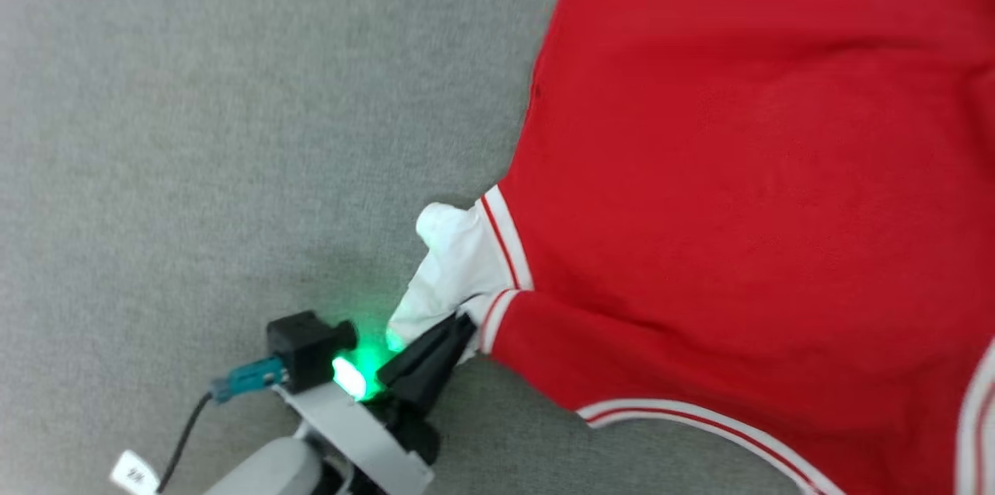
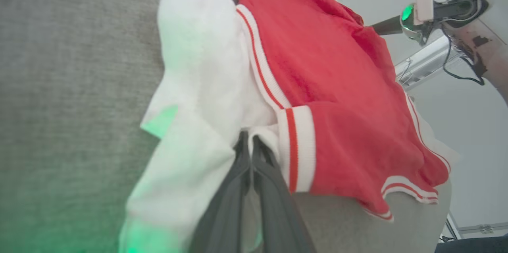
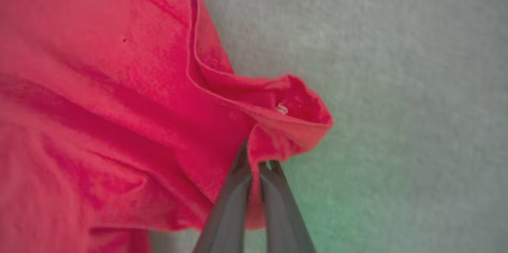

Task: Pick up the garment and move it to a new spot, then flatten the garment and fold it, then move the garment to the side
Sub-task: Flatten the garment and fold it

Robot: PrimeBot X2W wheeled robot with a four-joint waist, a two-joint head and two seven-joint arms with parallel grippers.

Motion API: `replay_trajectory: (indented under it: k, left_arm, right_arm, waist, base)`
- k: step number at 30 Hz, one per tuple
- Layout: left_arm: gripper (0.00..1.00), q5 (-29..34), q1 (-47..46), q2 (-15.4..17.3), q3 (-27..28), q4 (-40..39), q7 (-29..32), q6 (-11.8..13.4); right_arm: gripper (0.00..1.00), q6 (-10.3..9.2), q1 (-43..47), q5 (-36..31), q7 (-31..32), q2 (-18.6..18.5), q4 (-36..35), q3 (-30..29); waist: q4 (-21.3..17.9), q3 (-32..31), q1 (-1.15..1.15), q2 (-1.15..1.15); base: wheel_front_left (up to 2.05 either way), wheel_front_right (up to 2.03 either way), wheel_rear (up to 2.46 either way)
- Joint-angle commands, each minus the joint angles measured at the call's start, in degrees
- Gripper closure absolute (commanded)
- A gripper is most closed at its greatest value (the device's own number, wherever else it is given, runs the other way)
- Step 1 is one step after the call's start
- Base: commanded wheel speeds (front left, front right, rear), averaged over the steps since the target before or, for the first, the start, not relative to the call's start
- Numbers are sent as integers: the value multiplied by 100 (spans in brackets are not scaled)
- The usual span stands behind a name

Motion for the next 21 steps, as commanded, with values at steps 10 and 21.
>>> replay_trajectory:
  k: [10, 21]
  left_arm:
    - [100, -70, 281, 371, 208, 461, 47, 90]
    - [100, 92, 486, 296, 563, 602, 46, 90]
  right_arm:
    - [100, -4, 2964, 1244, -83, -950, -1896, -214]
    - [100, -4, 6468, 1243, -343, -207, -3925, -1026]
  waist:
    - [-870, -1490, 0, -1]
    - [-1296, -1697, 0, -1]
  base:
    - [0, 0, 0]
    - [0, 0, 0]
